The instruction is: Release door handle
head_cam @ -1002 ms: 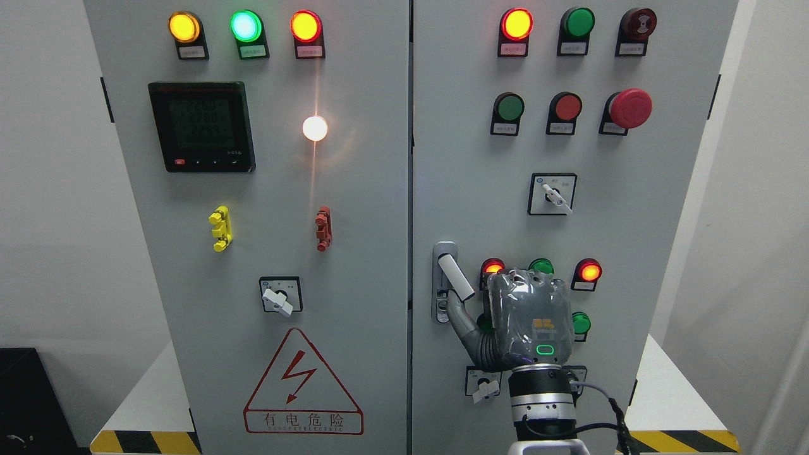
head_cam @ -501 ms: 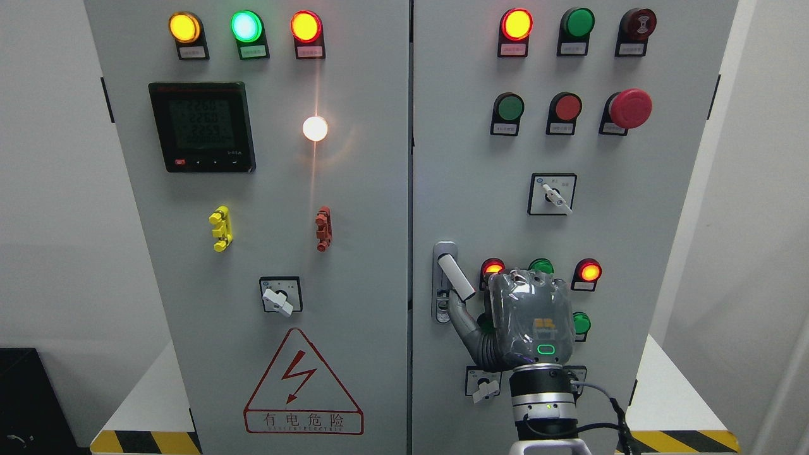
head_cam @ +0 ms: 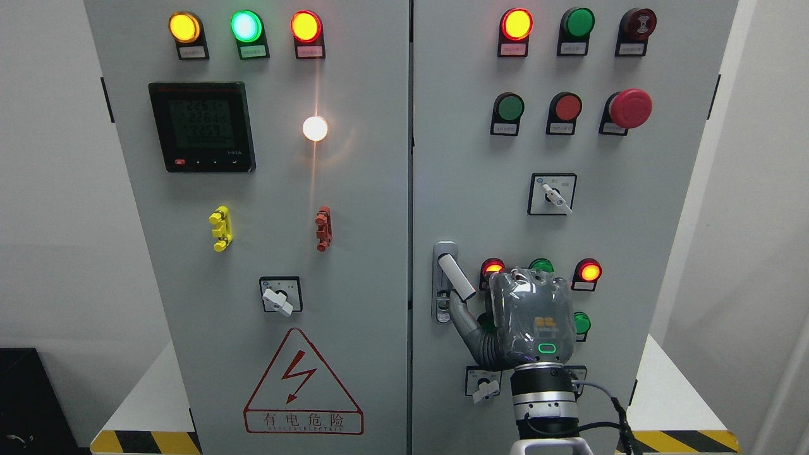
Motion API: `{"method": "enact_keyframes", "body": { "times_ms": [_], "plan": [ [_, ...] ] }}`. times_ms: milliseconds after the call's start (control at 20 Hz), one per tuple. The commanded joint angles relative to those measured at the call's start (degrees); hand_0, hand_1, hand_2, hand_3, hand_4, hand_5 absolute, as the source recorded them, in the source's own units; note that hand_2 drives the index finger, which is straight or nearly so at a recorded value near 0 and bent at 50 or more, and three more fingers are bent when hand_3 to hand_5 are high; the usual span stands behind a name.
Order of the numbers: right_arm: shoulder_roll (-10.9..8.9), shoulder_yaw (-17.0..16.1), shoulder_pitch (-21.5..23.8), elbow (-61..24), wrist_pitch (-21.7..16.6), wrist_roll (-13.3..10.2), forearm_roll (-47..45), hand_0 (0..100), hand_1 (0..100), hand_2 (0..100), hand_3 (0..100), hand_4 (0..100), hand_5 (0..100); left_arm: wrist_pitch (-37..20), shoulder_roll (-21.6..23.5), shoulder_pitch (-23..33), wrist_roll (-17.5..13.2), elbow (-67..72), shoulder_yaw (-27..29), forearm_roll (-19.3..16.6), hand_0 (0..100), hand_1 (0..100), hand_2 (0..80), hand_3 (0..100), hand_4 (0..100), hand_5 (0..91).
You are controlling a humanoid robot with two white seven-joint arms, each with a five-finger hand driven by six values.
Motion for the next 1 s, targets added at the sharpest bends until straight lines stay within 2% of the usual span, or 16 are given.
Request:
{"method": "enact_keyframes", "body": {
  "times_ms": [0,952],
  "plan": [
    [-0.25,-0.42,-0.10,-0.14,-0.01,-0.14,0.01,48,34,94,100,100,100,-0.04,0.00,0.97,0.00,-0.01,0.00,-0.06,12,56,0.0,0,0,0.0],
    [-0.07,-0.77,-0.36,-0.58,-0.19,-0.23,1.24,48,33,94,100,100,100,-0.04,0.00,0.97,0.00,-0.01,0.00,0.03,12,56,0.0,0,0,0.0]
  ]
}}
